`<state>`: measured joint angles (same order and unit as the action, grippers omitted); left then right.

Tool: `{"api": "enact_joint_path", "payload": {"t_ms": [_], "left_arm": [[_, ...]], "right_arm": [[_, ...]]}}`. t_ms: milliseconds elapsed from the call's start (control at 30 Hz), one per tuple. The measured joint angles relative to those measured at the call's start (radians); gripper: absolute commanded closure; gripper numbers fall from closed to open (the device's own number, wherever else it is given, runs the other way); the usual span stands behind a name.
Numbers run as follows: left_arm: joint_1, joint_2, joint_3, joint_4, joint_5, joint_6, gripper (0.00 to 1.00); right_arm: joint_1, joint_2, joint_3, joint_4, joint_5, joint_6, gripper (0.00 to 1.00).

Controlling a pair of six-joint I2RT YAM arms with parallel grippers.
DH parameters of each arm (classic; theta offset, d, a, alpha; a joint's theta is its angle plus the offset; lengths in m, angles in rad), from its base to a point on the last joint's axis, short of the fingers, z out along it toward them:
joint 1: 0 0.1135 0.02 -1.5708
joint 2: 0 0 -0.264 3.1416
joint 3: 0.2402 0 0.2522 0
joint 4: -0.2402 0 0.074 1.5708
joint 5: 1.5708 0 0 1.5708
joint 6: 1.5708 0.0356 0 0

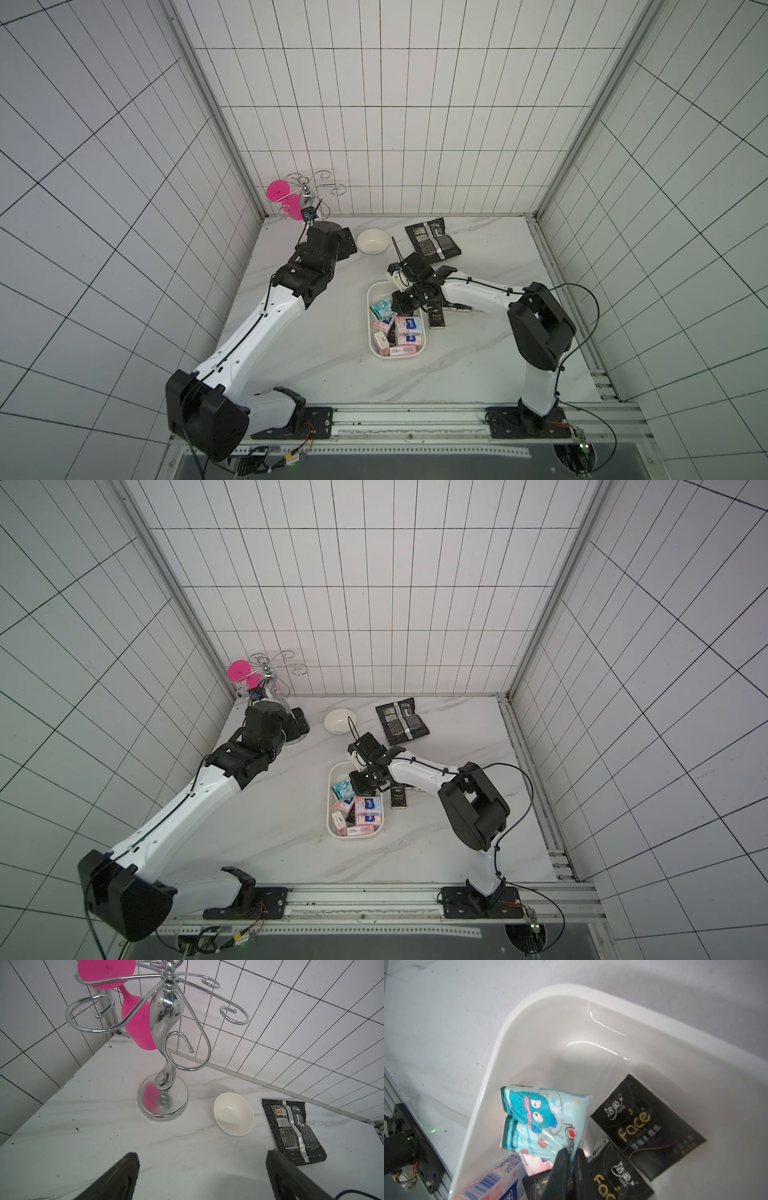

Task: Take the pocket tissues out of the storage box
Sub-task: Pick up the pocket tissues from the storage box.

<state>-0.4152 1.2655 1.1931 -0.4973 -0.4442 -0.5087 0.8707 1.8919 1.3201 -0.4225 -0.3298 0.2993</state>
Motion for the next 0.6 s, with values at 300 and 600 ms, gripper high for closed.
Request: {"api": "enact_joint_path", "payload": {"t_ms": [300,600], "left_arm": [[0.0,0.0,0.0,0.0,0.0,0.0,0.01],[0.0,0.0,0.0,0.0,0.0,0.0,0.01]], "right_arm": [[0.0,-0.014,0.0,-0.001,0.002,-0.001,1.0],[-0.008,-0.166,-0.012,-0.008,0.023,-0.021,1.0]]}}
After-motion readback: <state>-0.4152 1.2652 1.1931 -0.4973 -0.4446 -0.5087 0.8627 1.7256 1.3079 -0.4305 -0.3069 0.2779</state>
